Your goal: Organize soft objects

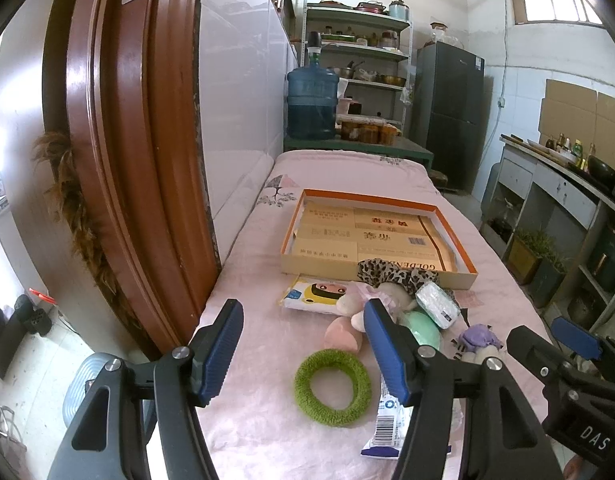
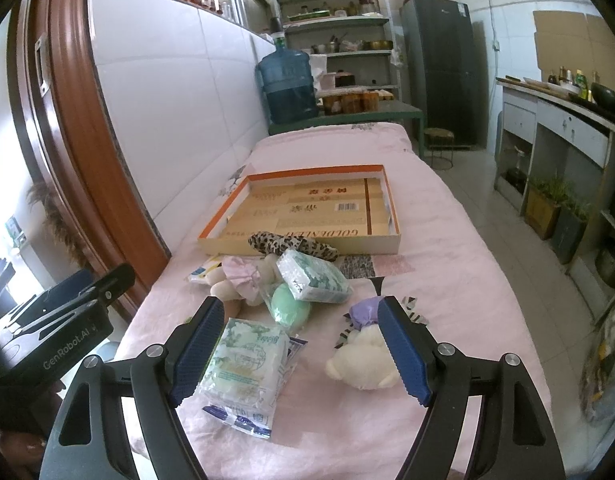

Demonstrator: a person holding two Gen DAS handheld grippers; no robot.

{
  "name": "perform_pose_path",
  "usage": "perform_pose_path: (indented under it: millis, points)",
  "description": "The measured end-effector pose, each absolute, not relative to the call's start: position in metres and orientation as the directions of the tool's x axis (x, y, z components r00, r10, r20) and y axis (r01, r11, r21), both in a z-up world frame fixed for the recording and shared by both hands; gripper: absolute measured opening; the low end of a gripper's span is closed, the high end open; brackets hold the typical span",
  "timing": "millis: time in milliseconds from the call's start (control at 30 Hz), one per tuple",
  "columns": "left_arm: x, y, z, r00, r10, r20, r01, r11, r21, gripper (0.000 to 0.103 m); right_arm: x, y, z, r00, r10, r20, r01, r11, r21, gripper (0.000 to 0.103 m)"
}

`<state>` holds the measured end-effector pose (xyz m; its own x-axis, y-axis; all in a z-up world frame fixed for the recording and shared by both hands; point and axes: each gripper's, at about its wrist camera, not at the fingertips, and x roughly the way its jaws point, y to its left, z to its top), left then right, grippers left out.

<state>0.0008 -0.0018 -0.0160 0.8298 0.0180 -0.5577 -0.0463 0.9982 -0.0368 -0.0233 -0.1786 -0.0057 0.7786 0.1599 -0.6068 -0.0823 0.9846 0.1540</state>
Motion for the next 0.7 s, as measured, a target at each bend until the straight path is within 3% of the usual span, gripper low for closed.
perform_pose_path:
  millis: [700]
  points:
    - [0.005,-0.001,-0.026,0.818,0.018,-0.574,-0.048,0.998,-0.038,0.063,-0.021,-0.18,-0.011,0.773,0.157,-0.614,-0.077,0.985,0.155,0.08]
